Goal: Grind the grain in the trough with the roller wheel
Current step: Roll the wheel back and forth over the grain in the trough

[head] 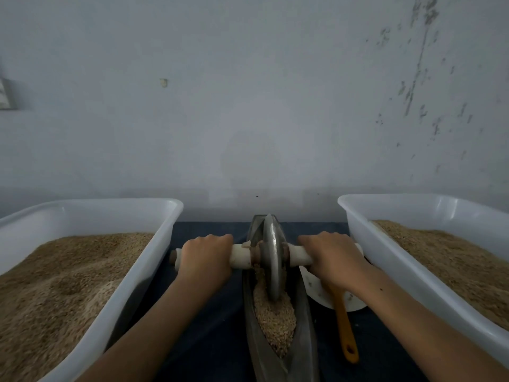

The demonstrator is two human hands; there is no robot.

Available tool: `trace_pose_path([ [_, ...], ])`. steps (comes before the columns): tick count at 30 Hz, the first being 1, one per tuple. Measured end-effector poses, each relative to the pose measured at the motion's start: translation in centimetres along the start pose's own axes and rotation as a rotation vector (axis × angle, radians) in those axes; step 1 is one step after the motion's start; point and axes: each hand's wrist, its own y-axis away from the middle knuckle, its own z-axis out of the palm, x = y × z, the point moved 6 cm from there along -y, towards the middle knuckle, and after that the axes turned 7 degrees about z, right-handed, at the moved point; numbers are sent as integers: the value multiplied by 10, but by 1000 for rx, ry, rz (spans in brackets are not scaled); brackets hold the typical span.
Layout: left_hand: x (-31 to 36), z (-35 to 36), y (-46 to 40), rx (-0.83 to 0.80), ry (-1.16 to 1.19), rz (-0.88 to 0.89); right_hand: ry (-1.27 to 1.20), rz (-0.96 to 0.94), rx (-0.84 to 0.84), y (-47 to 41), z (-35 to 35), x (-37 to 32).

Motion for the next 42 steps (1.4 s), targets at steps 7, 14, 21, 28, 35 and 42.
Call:
trace_pose_path([
  [7,-3,7,2,-222,13,30,19,-47,-311,2,5,1],
  [14,-3,7,-1,-144,35,2,32,-3,-191,0,1,-2],
  [21,-2,2,0,-36,40,8,-8,13,-10,3,-2,0],
  [28,-3,7,2,-245,29,43,32,-29,-341,4,2,0],
  [35,-3,7,0,-167,8,6,34,14,-198,1,1,-1],
  [42,-2,5,-1,-109,28,3,14,28,-60,2,-3,-3],
])
